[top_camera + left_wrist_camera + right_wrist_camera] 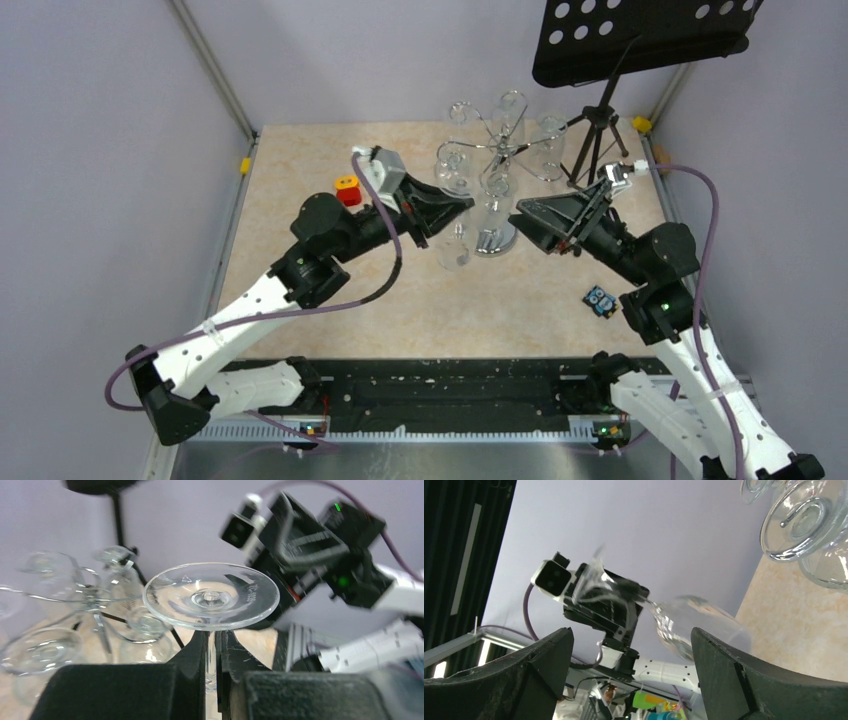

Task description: Take the wine glass off the wine glass rack

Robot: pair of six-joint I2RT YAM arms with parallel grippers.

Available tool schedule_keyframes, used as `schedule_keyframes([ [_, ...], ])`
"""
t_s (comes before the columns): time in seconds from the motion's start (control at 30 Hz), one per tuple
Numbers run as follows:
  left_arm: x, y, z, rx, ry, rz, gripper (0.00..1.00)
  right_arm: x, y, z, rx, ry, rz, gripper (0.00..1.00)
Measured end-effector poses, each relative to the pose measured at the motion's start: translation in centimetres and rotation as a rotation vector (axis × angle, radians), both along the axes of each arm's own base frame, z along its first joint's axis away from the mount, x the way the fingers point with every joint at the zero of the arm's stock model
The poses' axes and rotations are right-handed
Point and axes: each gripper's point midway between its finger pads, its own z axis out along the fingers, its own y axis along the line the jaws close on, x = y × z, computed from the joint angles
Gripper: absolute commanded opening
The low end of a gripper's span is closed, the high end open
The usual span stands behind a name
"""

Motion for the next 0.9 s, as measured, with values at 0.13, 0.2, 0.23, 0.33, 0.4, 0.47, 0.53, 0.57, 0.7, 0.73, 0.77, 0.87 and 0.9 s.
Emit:
schedule_keyframes([
  [0.13,1.0,2.9,3.4,-0.134,0.038,0.146,0.0,-0.5,-0.7,-0.5,0.002,-0.041,-0.042,0.94],
  [0.2,1.4,4.3,5.3,-0.224,0.062,0.209,0.0,-0.9,-0.6,-0.9,0.009,-0.052,-0.044,0.95],
  [0.23,1.6,5.0,6.1,-0.267,0.072,0.233,0.0,-1.0,-0.5,-1.0,0.016,-0.058,-0.042,0.95],
  [0.33,2.2,6.6,8.1,-0.391,0.103,0.289,0.0,-1.4,0.4,-1.4,0.035,-0.06,-0.023,0.95],
  [0.4,2.5,7.4,8.9,-0.463,0.127,0.311,0.0,-1.5,1.2,-1.2,0.049,-0.066,-0.004,0.95],
  [0.47,2.8,8.1,9.4,-0.533,0.15,0.326,0.0,-1.7,2.2,-0.6,0.071,-0.086,0.017,0.95],
  [0.53,3.1,8.6,9.5,-0.594,0.181,0.337,0.0,-1.7,3.4,-0.1,0.087,-0.102,0.04,0.95],
  [0.57,3.3,8.9,9.3,-0.624,0.199,0.343,0.0,-1.7,4.0,0.0,0.095,-0.106,0.051,0.95],
  [0.7,3.7,9.8,8.8,-0.709,0.256,0.358,0.0,-1.8,6.9,0.6,0.127,-0.131,0.097,0.81],
  [0.73,3.7,10.1,8.6,-0.728,0.271,0.363,0.0,-1.8,7.4,0.8,0.135,-0.14,0.104,0.76],
  [0.77,3.8,10.6,8.5,-0.749,0.287,0.37,0.0,-1.7,7.9,1.1,0.147,-0.152,0.107,0.71],
  [0.87,3.6,11.6,8.6,-0.798,0.312,0.378,0.0,-1.4,8.6,2.4,0.188,-0.191,0.107,0.62],
  [0.9,3.3,12.4,8.8,-0.833,0.321,0.378,0.0,-1.3,8.8,2.9,0.2,-0.203,0.105,0.6],
])
